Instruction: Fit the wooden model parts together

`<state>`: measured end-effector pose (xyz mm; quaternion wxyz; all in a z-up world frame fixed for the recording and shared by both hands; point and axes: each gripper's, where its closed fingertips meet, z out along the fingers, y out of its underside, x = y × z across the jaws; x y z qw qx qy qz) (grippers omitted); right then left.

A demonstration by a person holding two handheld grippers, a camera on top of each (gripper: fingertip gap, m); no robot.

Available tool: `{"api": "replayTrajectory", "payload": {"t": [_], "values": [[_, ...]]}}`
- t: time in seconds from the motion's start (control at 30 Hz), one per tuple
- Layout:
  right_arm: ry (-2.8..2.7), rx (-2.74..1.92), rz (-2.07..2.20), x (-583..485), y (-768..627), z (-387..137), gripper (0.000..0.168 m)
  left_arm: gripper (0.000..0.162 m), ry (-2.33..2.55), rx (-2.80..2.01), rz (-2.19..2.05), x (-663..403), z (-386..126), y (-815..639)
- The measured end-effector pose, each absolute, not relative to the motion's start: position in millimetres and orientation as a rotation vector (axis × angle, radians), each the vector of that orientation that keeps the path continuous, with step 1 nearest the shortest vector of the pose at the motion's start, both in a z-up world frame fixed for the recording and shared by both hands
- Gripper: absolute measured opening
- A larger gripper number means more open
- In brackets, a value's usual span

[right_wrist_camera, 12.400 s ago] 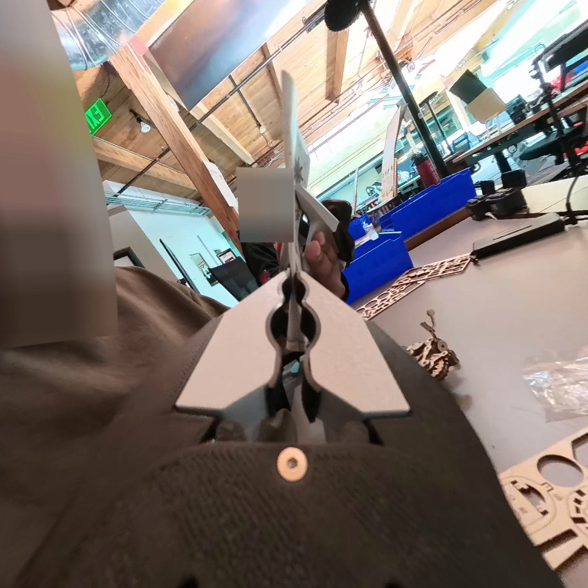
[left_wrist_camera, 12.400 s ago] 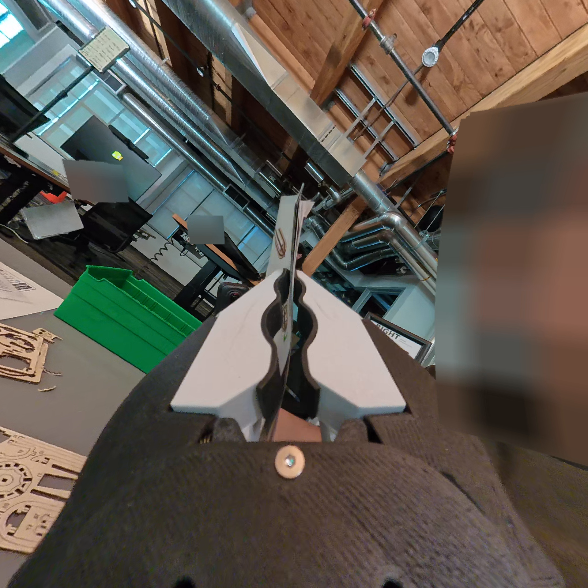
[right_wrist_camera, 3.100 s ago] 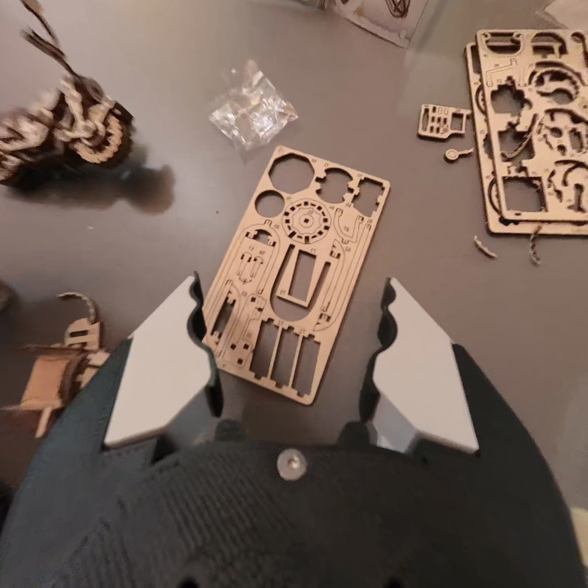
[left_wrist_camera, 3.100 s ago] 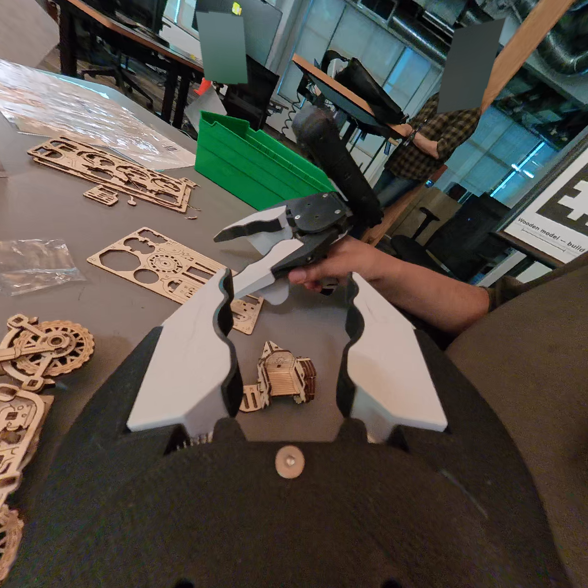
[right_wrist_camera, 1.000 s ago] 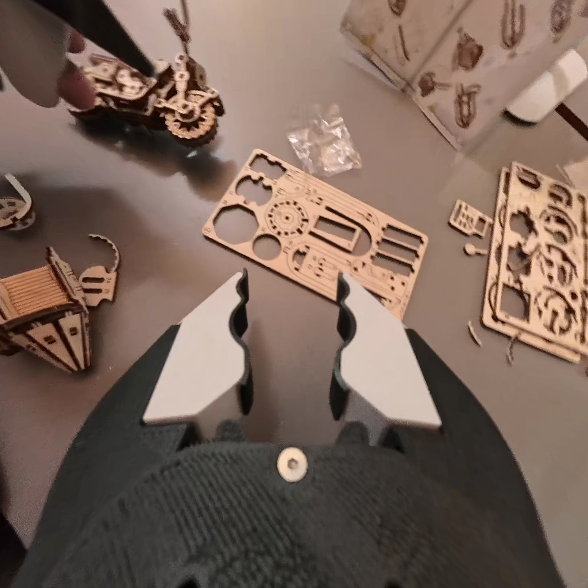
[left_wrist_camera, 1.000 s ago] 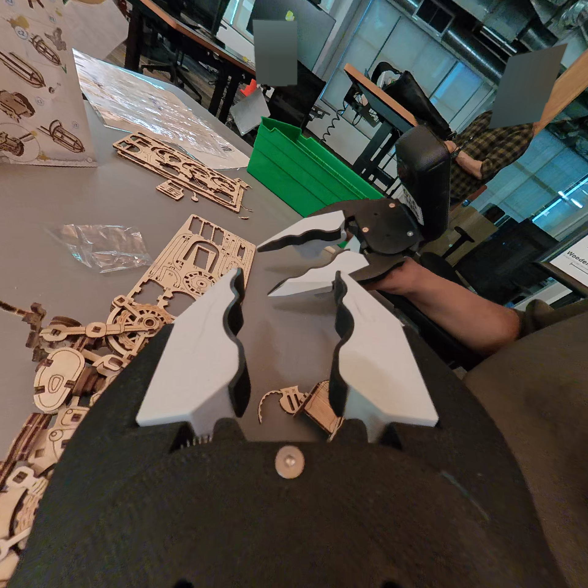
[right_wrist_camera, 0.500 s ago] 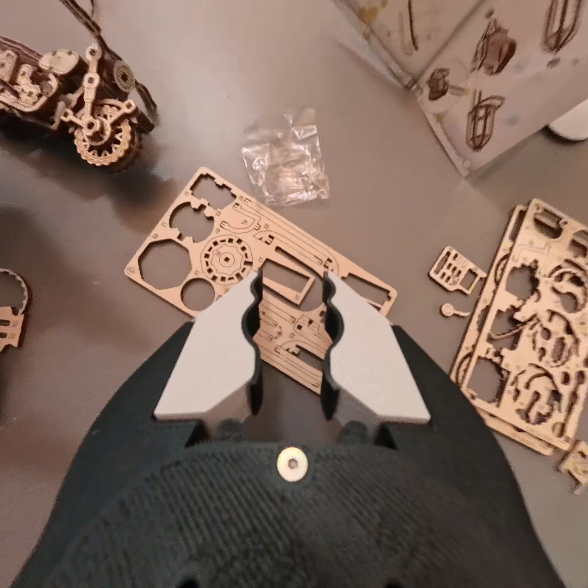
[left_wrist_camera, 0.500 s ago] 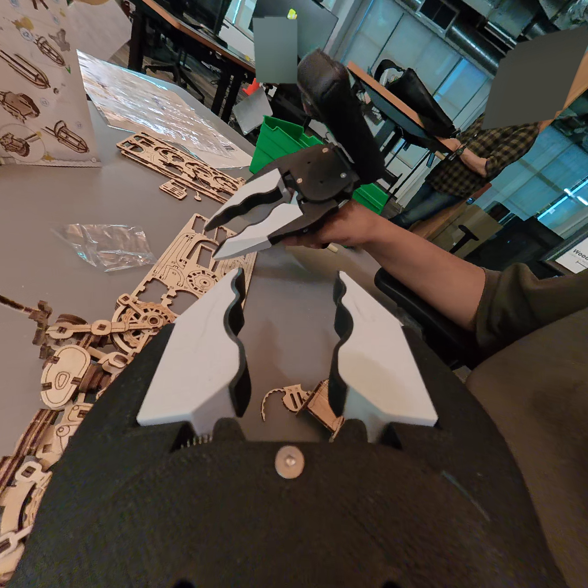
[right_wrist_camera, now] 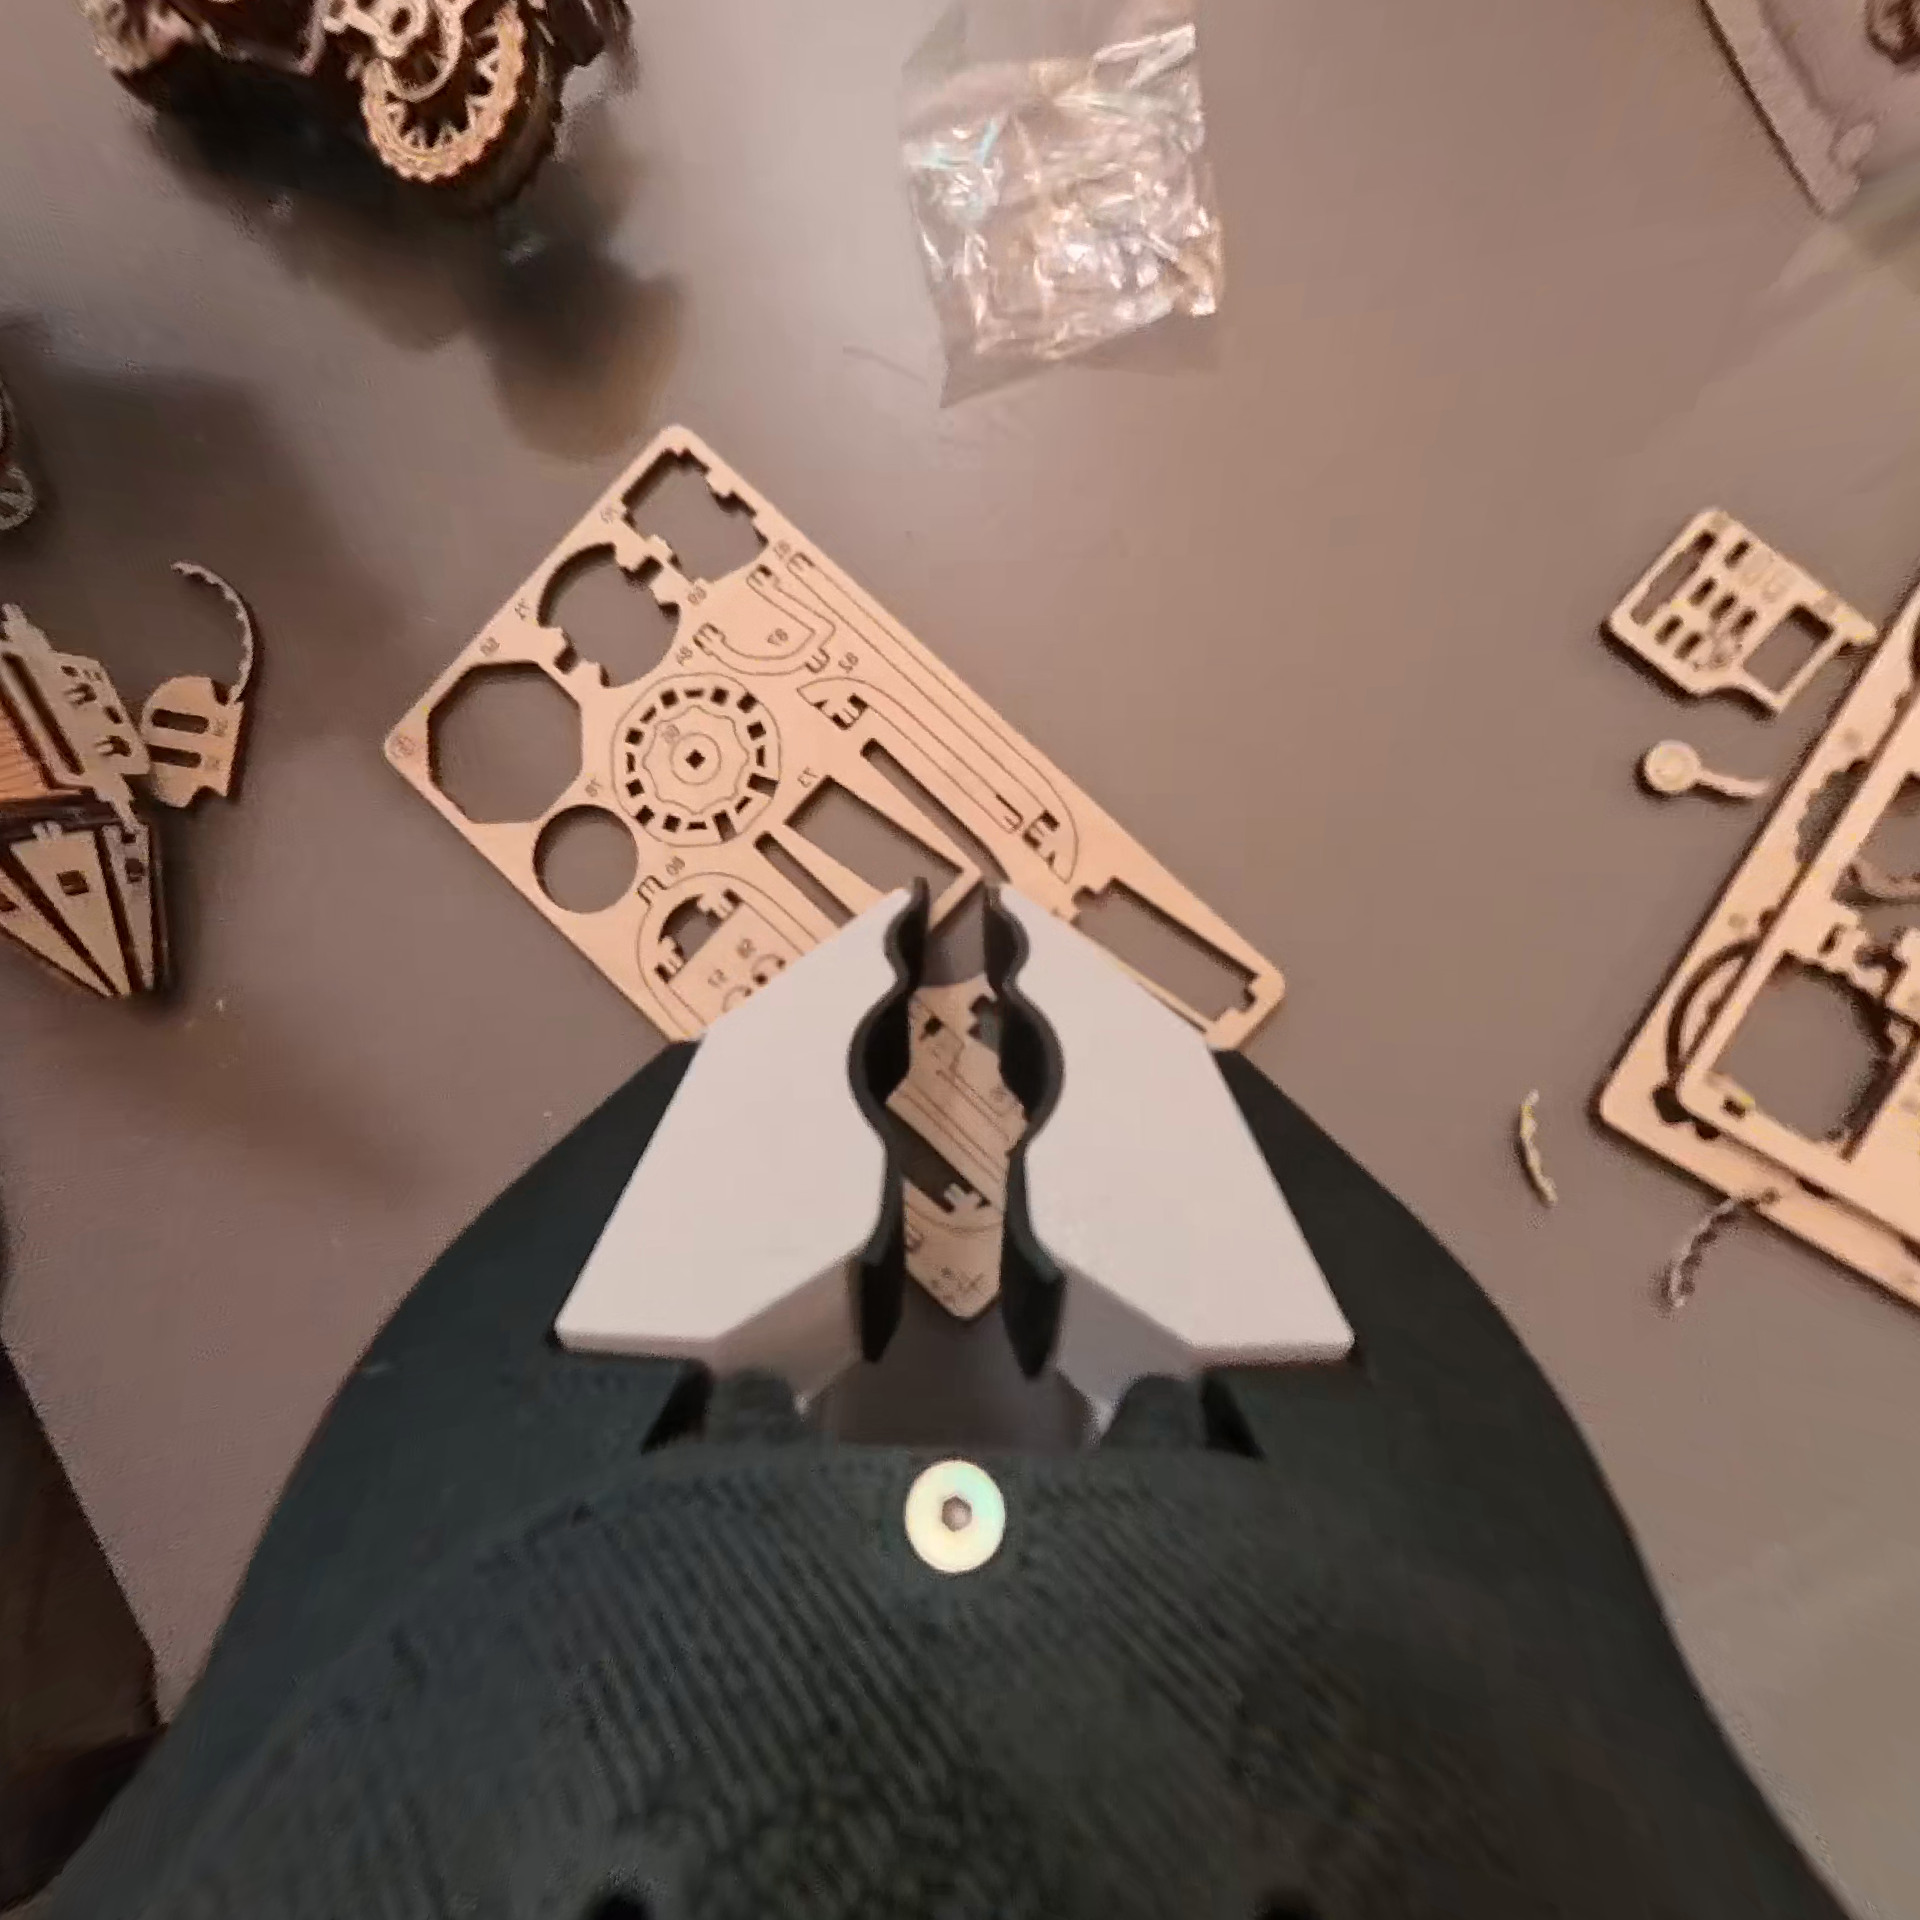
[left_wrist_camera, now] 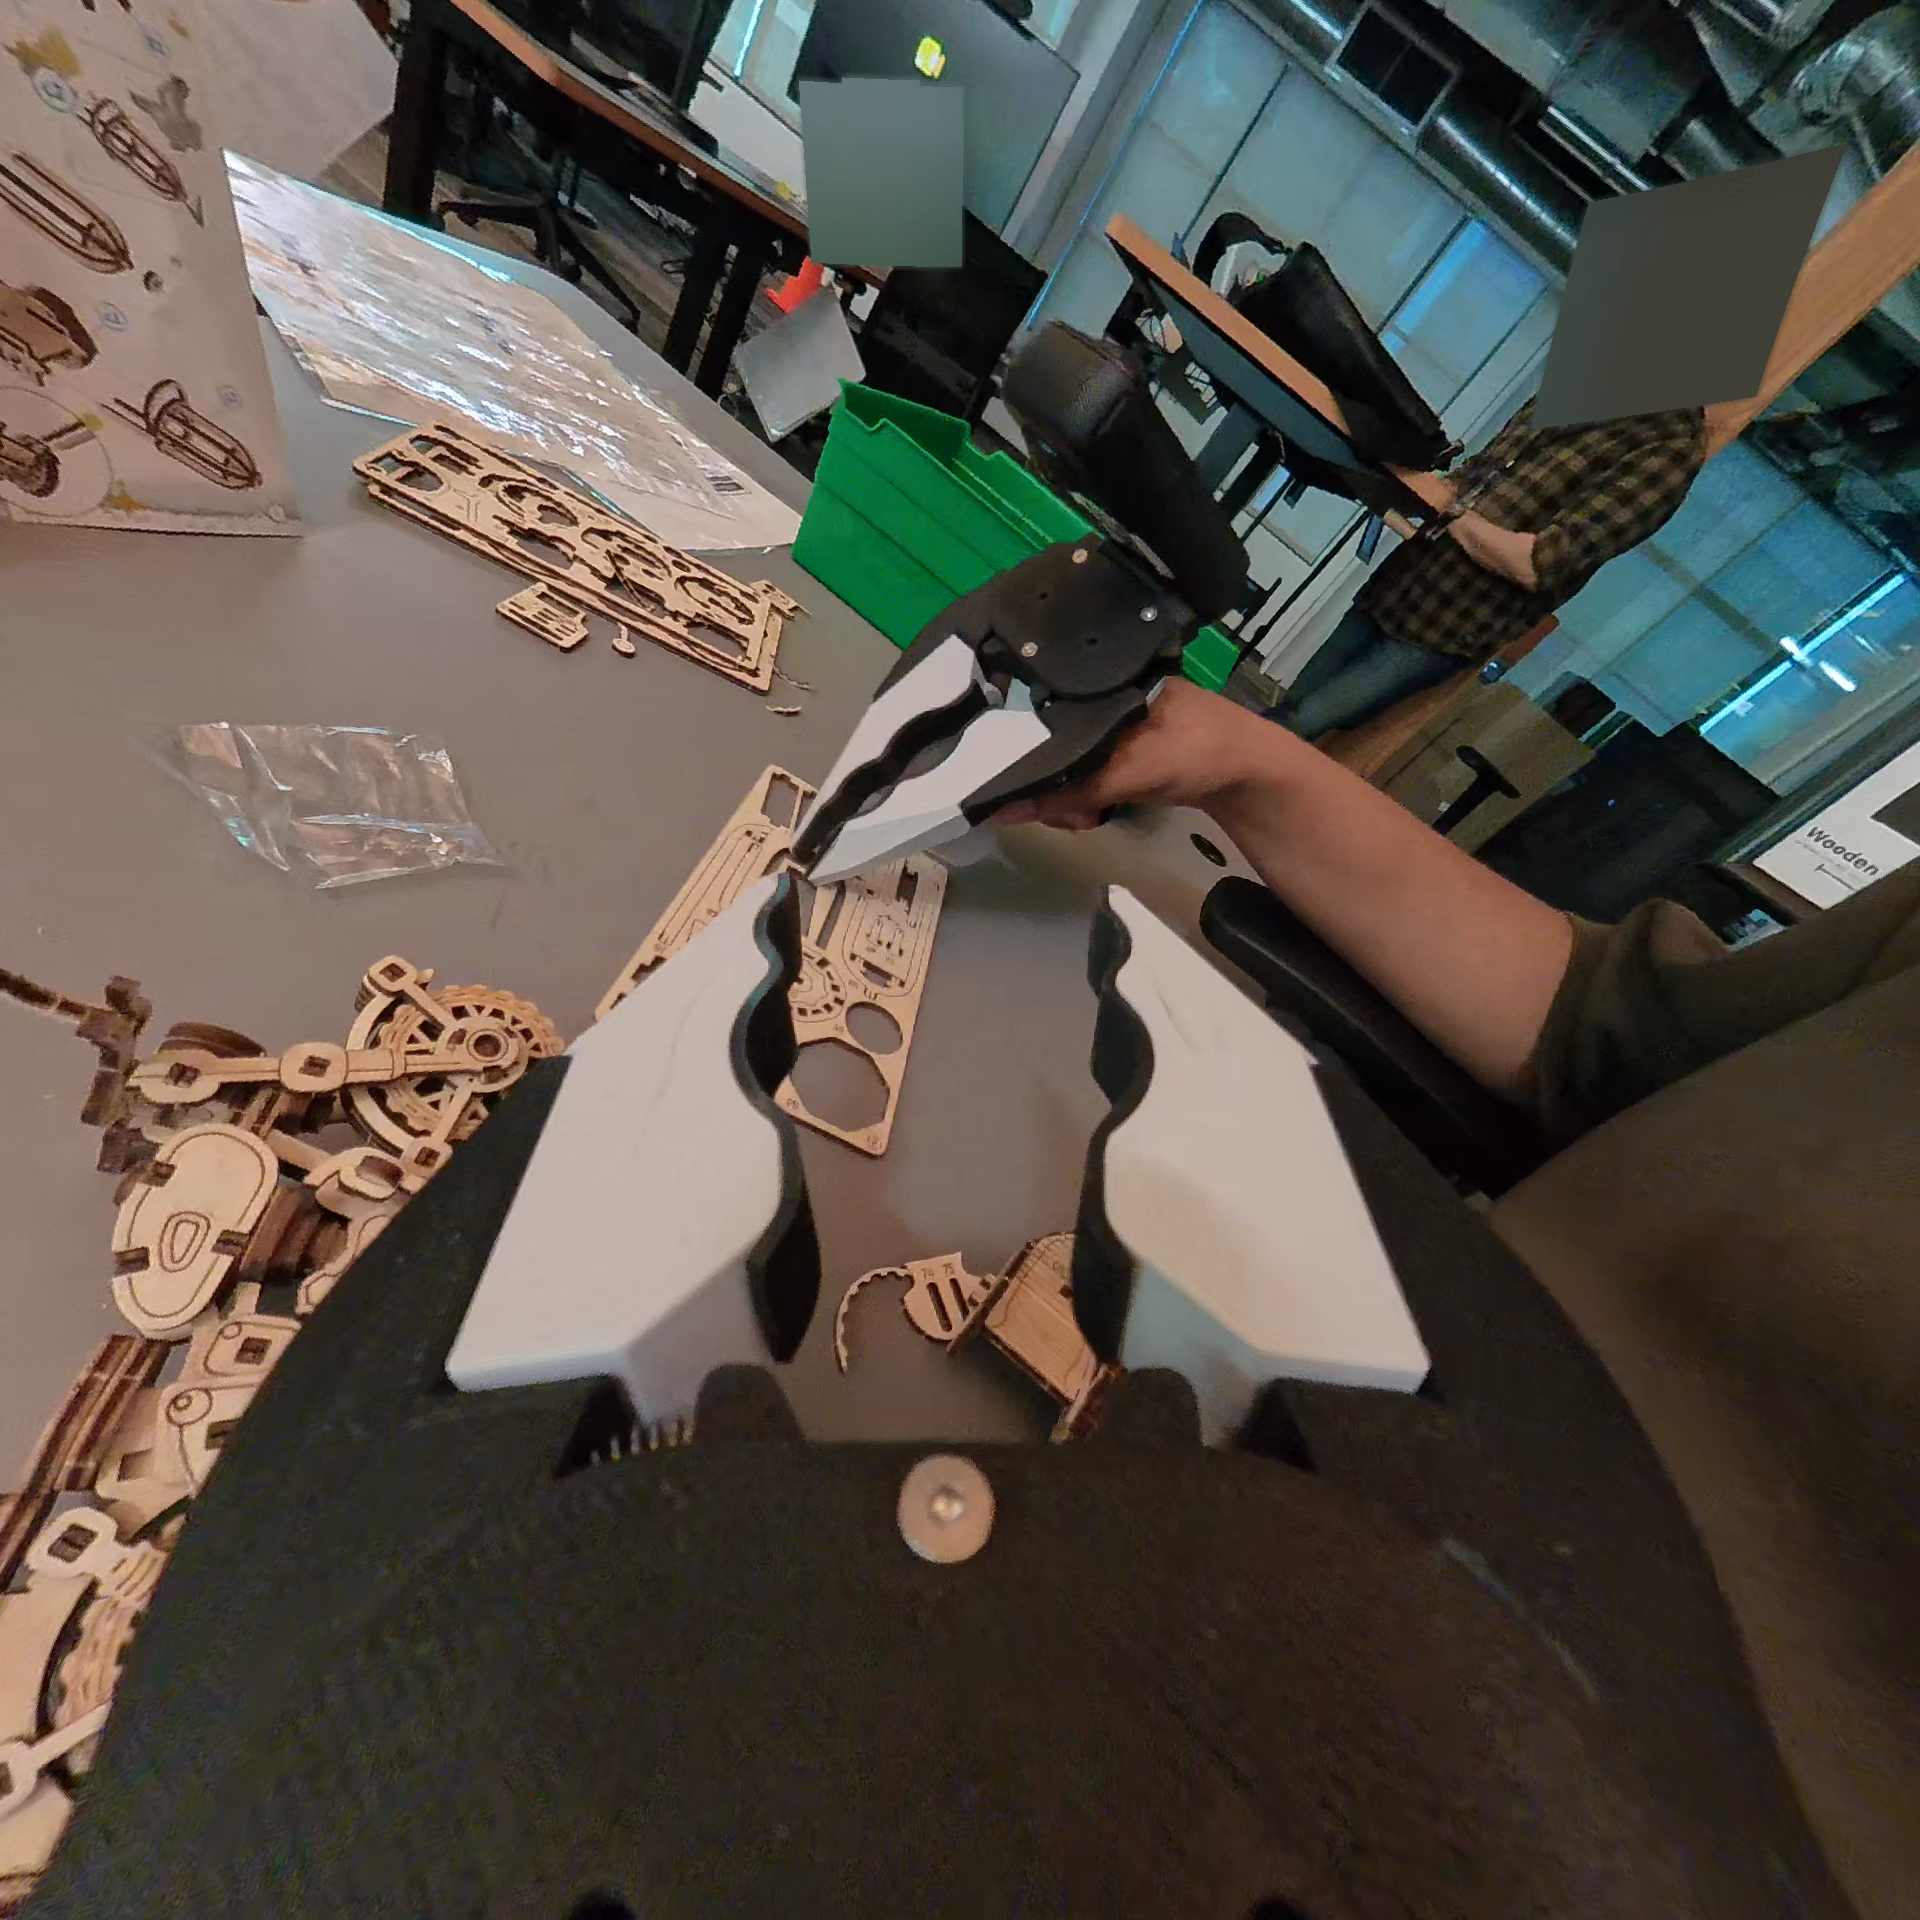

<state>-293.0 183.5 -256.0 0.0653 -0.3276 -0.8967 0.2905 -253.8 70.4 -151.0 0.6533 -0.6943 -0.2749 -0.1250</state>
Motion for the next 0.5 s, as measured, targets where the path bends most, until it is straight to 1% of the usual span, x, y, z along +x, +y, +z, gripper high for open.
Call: {"api": "replayTrajectory", "payload": {"t": [0.07,0.2,0.37,0.43,0.5], "values": [[-2.675,-1.019,0.903,-294,186,-252,0.009,0.055,-0.622,-1.574,-0.297,-253,-151,71],[-2.613,-0.972,1.018,-300,171,-237,0.010,0.055,-0.613,-1.581,-0.304,-250,-151,72],[-2.640,-0.810,0.743,-299,174,-256,0.014,0.055,-0.612,-1.582,-0.302,-250,-151,72],[-2.636,-0.731,0.694,-298,173,-257,0.016,0.055,-0.614,-1.580,-0.304,-250,-151,72],[-2.647,-0.722,0.698,-296,171,-257,0.010,0.055,-0.614,-1.582,-0.302,-250,-152,72]]}}
